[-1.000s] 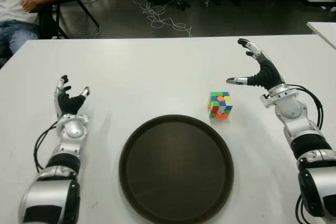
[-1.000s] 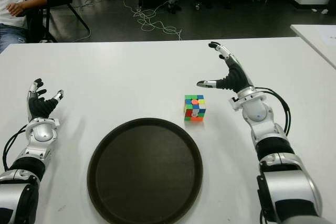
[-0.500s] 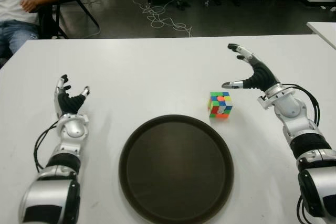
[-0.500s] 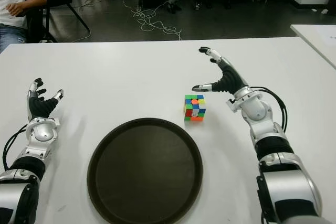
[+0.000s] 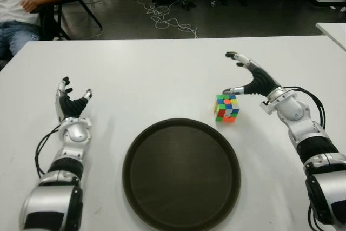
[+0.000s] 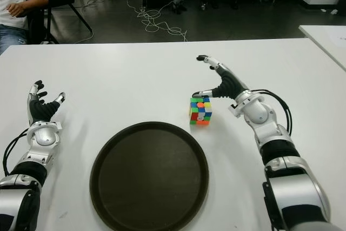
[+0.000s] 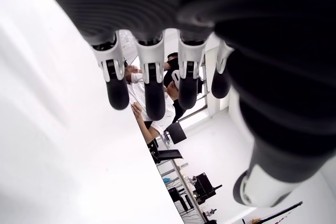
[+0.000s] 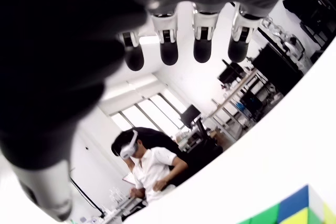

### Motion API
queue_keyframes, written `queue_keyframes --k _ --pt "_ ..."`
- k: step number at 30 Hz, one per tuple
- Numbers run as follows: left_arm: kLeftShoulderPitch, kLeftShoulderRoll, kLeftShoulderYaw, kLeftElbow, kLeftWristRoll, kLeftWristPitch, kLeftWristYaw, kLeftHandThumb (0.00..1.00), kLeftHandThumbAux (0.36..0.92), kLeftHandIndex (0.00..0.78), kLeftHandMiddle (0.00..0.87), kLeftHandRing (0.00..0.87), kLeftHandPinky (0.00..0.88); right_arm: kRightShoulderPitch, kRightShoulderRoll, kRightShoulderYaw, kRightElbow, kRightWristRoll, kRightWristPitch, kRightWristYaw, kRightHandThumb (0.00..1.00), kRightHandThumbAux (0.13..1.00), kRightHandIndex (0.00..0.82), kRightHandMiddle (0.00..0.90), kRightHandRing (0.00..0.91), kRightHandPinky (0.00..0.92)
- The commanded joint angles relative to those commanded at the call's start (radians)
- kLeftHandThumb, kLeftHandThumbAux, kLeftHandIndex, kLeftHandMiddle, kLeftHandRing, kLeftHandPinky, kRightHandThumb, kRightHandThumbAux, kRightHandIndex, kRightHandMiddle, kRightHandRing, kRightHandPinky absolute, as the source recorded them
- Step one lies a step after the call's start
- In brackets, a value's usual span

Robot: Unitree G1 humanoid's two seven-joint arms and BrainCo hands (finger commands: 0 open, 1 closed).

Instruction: Pick up the Rubik's Cube and put it in the plate

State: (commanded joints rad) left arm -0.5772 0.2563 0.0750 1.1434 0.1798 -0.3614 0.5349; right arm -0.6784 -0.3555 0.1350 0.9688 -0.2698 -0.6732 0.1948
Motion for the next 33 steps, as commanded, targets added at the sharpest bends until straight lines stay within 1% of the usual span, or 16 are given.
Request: queue_keyframes --k 4,9,12,15,17,23,29,33 --pt "0.000 -0.003 0.004 -0.002 -0.007 -0.002 -0.008 0.426 0.747 0.097 0.149 0.153 0.179 0.000 -0.002 0.027 -0.010 -0.026 0.014 0.012 0.000 0.682 0.000 0.016 0.003 0.009" --pt "0.001 -0.005 0.004 -0.006 -0.007 0.000 -0.004 0.437 0.745 0.101 0.149 0.155 0.192 0.007 -0.019 0.061 -0.045 -0.075 0.046 0.002 0.000 0.657 0.000 0.012 0.000 0.001" --pt "0.001 -0.005 0.004 -0.007 -0.007 0.002 -0.004 0.429 0.740 0.100 0.145 0.151 0.181 0.010 -0.029 0.082 -0.064 -0.107 0.066 -0.006 0.000 0.642 0.000 0.007 0.000 0.000" --pt "0.002 -0.007 0.006 -0.008 -0.009 0.004 -0.004 0.413 0.736 0.097 0.141 0.150 0.181 0.010 -0.039 0.103 -0.080 -0.142 0.087 -0.011 0.000 0.644 0.000 0.002 0.000 0.000" --pt "0.002 -0.008 0.006 -0.009 -0.009 0.006 -0.003 0.421 0.740 0.097 0.141 0.149 0.179 0.010 -0.041 0.116 -0.094 -0.155 0.102 -0.005 0.000 0.647 0.000 0.001 0.000 0.000" --pt "0.004 -0.007 0.001 -0.016 -0.003 0.013 0.001 0.396 0.747 0.094 0.140 0.142 0.158 0.015 -0.044 0.130 -0.142 -0.152 0.136 0.038 0.000 0.670 0.000 0.002 0.000 0.000" --pt "0.004 -0.006 -0.003 -0.018 0.002 0.019 0.002 0.410 0.748 0.096 0.145 0.150 0.180 0.019 -0.054 0.140 -0.191 -0.153 0.166 0.078 0.000 0.669 0.000 0.009 0.013 0.000" --pt "0.004 -0.006 -0.002 -0.021 0.001 0.023 0.001 0.389 0.743 0.092 0.144 0.146 0.155 0.016 -0.063 0.149 -0.225 -0.162 0.197 0.105 0.000 0.676 0.001 0.008 0.013 0.000"
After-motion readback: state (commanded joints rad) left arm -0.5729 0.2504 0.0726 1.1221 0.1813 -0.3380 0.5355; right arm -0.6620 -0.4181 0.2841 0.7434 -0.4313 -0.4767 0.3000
